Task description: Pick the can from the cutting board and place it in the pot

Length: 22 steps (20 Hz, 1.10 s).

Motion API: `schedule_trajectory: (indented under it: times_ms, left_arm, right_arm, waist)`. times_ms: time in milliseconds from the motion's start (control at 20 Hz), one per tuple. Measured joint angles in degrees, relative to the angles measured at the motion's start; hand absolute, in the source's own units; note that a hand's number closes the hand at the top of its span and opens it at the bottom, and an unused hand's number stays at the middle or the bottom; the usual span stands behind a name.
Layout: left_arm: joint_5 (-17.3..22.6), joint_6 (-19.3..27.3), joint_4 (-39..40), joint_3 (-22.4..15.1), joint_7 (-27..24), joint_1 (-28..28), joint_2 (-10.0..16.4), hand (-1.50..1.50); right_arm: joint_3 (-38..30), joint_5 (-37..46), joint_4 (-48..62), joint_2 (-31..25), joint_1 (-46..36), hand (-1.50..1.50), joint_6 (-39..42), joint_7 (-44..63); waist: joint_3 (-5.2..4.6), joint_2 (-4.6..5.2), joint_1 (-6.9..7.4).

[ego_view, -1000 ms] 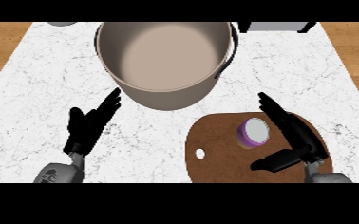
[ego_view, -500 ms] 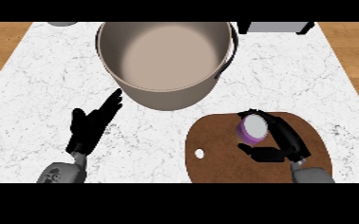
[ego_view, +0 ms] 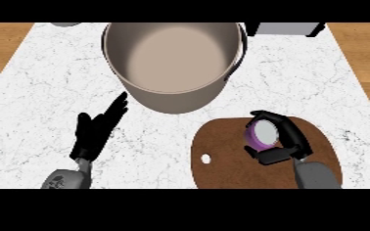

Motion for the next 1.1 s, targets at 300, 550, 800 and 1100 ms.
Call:
schedule_trajectory:
  times_ms: [300, 550, 800, 1100]
  left_arm:
    - [-0.2, -1.0, 0.5, -0.9, -0.2, -1.6, -0.6, 0.0]
    - [-0.2, -1.7, 0.8, -1.1, -0.2, -2.1, -0.6, 0.0]
    - [-0.5, -1.0, 0.5, -1.0, 0.7, -2.6, -1.3, 0.0]
    - [-1.0, -1.0, 0.2, -0.8, 0.1, -1.2, -1.1, 0.0]
  right_arm:
    - [-5.0, -3.2, 15.4, -7.8, -13.8, 1.5, 11.1, -4.6]
    - [-6.3, -0.1, 24.9, -11.5, -21.3, 1.5, 10.5, -13.3]
    - [-6.0, 3.5, 32.6, -12.8, -27.6, 1.5, 6.3, -19.7]
    - [-4.8, 8.0, 38.0, -14.2, -33.2, 1.5, 0.4, -25.2]
  waist:
    - [0.84, 1.58, 2.73]
    - [1.08, 2.14, 3.62]
    - [1.07, 2.0, 3.2]
    - [0.99, 1.64, 2.28]
